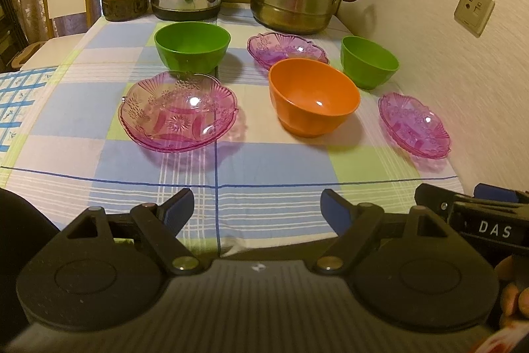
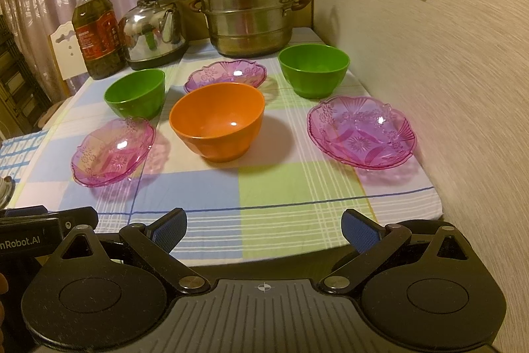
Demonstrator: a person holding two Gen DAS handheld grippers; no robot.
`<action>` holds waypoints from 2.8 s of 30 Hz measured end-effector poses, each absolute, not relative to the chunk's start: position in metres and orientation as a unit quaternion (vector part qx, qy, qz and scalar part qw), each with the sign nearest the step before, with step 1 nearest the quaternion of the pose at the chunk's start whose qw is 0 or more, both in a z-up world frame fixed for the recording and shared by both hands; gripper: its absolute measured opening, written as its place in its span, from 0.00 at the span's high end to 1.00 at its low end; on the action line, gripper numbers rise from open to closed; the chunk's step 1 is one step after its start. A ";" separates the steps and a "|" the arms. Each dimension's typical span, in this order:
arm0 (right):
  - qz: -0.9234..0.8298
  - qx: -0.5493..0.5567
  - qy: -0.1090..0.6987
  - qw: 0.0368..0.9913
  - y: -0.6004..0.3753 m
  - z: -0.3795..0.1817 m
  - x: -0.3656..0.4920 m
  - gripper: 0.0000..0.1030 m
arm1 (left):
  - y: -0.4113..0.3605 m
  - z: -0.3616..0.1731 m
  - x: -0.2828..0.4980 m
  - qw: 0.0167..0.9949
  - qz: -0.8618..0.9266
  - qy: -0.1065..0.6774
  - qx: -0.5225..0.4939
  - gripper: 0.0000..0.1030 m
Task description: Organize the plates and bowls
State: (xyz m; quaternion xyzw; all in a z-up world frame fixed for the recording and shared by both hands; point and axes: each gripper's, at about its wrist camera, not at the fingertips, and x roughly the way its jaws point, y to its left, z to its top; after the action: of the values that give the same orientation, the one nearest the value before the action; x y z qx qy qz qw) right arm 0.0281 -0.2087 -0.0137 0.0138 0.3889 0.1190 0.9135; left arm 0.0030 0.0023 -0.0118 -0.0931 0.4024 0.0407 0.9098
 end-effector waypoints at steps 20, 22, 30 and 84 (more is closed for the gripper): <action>0.119 0.015 0.389 0.913 -0.209 -0.013 0.029 0.03 | 0.003 -0.012 0.003 0.910 0.038 0.402 -0.092 0.21; 0.118 0.015 0.389 0.914 -0.209 -0.013 0.028 0.03 | 0.003 -0.012 0.003 0.910 0.038 0.402 -0.093 0.21; 0.119 0.015 0.389 0.913 -0.209 -0.013 0.029 0.03 | 0.002 -0.012 0.003 0.910 0.038 0.403 -0.093 0.21; 0.252 0.083 0.398 0.878 -0.094 -0.030 0.112 0.18 | 0.176 -0.020 0.074 0.909 0.110 0.379 -0.133 0.21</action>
State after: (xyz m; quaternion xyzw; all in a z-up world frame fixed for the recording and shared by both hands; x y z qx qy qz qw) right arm 0.1119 -0.0940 -0.0301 0.0827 0.3977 0.2518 0.8784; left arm 0.0737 0.1761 -0.0205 -0.1326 0.3786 0.1099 0.9094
